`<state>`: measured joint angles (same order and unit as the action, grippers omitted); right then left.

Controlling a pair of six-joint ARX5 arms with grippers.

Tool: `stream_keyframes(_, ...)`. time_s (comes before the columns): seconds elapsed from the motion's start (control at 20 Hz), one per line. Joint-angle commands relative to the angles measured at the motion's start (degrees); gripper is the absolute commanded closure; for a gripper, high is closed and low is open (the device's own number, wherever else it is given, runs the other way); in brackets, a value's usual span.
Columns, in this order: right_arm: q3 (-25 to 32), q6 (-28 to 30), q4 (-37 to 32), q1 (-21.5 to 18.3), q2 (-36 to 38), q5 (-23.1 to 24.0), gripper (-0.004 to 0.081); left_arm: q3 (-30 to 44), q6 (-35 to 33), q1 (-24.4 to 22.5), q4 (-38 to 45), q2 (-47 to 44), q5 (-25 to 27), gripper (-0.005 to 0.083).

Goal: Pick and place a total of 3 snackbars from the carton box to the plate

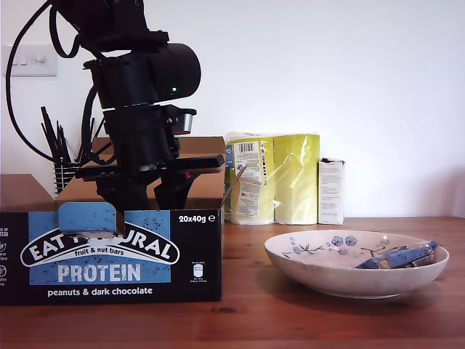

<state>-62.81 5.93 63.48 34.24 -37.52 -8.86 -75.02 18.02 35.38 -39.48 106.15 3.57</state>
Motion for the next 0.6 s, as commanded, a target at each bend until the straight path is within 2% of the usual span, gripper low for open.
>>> stream_keyframes(0.0, -0.26, 0.33, -0.37, 0.24, 0.17, -0.20, 0.0783, -1.22, -1.05, -0.02, -2.54, 0.63, -0.04, 0.0647)
stream_keyframes(0.25, -0.26, 0.57, -0.68, 0.24, 0.17, -0.17, 0.0783, -4.79, -3.74, 0.00, -5.92, -4.98, 1.99, 0.0647)
stream_keyframes(0.45, -0.26, 0.46, -1.90, 0.24, 0.35, -0.17, 0.0783, -5.07, -7.48, 0.07, -5.38, -12.96, 2.43, 0.0647)
stream_keyframes(0.55, -0.26, -0.11, -2.01, 0.24, 0.94, -0.15, 0.0783, -5.07, -10.01, 1.07, -2.47, -16.41, 1.66, 0.0647)
